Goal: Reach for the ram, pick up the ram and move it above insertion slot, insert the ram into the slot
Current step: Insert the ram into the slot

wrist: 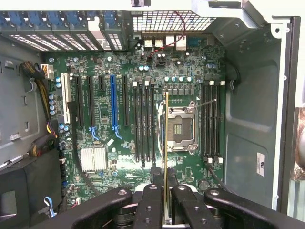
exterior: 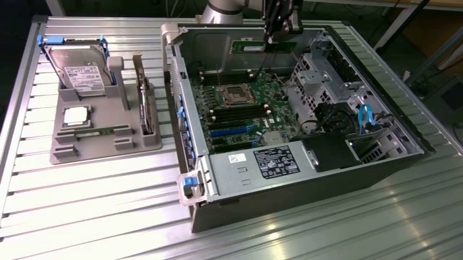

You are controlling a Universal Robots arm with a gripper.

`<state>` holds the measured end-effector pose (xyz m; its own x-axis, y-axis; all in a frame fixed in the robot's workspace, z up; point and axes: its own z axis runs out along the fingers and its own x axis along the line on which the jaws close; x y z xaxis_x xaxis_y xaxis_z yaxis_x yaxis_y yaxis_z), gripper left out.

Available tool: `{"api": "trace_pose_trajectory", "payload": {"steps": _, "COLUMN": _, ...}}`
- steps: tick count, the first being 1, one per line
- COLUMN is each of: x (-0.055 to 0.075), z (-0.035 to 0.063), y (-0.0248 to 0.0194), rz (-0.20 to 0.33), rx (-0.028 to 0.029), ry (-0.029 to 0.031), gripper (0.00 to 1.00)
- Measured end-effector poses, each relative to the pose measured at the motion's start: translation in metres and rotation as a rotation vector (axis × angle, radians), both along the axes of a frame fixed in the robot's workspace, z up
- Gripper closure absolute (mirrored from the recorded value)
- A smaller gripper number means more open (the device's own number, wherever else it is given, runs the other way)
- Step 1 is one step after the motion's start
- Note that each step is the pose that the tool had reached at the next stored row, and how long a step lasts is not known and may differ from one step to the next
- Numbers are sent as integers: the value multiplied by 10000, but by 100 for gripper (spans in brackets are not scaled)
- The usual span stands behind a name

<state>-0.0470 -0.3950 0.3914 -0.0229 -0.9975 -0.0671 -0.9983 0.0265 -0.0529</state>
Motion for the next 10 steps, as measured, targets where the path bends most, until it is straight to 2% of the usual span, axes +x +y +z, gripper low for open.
{"api": "trace_pose_trajectory", "payload": {"steps": 2, "x": -1, "z": -39, "y": -1, "rz": -1, "rx": -1, "ry": 1, "gripper": 86}}
{"api": "trace_pose_trajectory", "payload": {"steps": 5, "x": 0, "z": -183, "y": -1, "rz": -1, "rx": -1, "ry": -19, "gripper": 86}}
{"api": "trace_pose_trajectory", "payload": {"steps": 10, "x": -1, "z": -303, "y": -14, "rz": -1, "rx": 0, "ry": -25, "gripper": 86}}
